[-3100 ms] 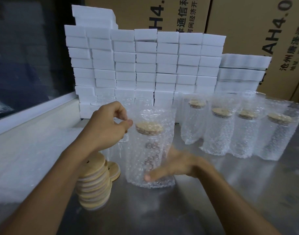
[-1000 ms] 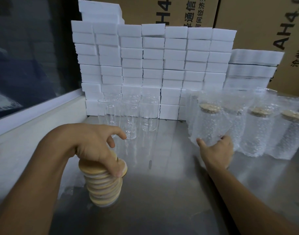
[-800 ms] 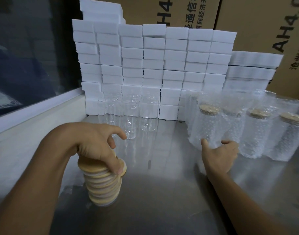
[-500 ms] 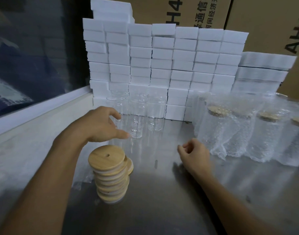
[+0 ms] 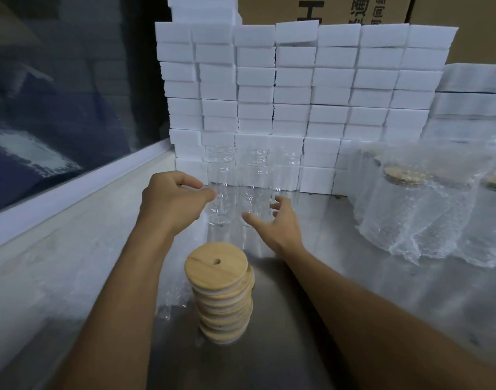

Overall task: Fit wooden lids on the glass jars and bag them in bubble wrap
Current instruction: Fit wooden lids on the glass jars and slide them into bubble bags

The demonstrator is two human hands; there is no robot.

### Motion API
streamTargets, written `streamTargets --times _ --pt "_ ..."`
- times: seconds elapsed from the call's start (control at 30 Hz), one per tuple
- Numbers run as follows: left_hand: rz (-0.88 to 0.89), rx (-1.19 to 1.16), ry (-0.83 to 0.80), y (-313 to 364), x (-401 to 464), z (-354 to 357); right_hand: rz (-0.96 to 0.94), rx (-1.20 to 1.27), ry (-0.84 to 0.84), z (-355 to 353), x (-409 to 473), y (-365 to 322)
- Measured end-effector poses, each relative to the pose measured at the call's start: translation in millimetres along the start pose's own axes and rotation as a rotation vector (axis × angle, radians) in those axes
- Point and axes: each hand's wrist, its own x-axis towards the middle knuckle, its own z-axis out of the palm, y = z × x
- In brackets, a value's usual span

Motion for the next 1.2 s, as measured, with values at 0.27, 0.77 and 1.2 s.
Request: streamTargets --times 0.27,0.77,1.2 --pt "0.03 -0.05 -0.049 2.4 0.0 6.1 -0.021 -0.025 -0.05 7.9 16.5 2.5" --pt "0.206 0.047 -0.209 37.1 -34.4 20.3 0.012 0.12 -0.052 -79.6 -65.6 21.8" --pt "0.71 0.104 0.084 26.0 -148.7 129.8 0.0 0.085 -0.096 -136.2 -125.1 18.8"
